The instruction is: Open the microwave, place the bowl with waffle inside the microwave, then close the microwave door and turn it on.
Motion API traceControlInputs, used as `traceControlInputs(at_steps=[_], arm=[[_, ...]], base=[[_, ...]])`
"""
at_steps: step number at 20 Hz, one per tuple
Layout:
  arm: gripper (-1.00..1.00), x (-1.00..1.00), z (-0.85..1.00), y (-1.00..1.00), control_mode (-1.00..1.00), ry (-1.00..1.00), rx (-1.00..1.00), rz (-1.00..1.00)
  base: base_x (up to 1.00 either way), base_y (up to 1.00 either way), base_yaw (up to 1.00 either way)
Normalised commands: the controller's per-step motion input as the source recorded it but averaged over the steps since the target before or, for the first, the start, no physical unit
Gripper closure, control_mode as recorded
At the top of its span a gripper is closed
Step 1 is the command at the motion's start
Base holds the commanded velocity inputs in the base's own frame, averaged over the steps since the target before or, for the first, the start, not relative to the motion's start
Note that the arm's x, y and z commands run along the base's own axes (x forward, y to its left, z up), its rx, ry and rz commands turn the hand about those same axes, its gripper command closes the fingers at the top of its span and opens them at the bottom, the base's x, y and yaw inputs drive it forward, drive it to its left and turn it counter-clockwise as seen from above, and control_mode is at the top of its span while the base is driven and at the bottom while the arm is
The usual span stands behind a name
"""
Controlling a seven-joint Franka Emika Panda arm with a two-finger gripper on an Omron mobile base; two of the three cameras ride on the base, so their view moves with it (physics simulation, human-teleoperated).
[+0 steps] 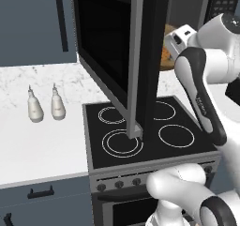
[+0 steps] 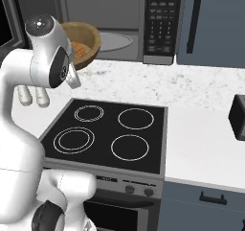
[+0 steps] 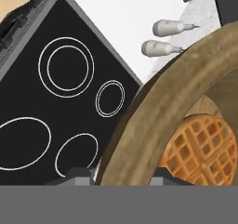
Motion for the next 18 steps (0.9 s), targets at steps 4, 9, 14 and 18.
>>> traceControlInputs(at_steps=[4, 9, 14, 18], arm=[[1.0, 0.81, 0.44, 0.09, -1.0, 0.13, 0.14, -0.12], [1.0, 0.83, 0.09, 0.14, -1.0, 0.04, 0.14, -0.11], [1.0, 0.84, -0.01, 0.16, -1.0, 0.03, 0.13, -0.04], [1.0, 0.82, -0.2, 0.37, -1.0, 0.04, 0.02, 0.0]], base=[[0.0, 0.0, 0.0], [0.0, 0.0, 0.0], [0.0, 0.0, 0.0], [0.0, 0.0, 0.0]])
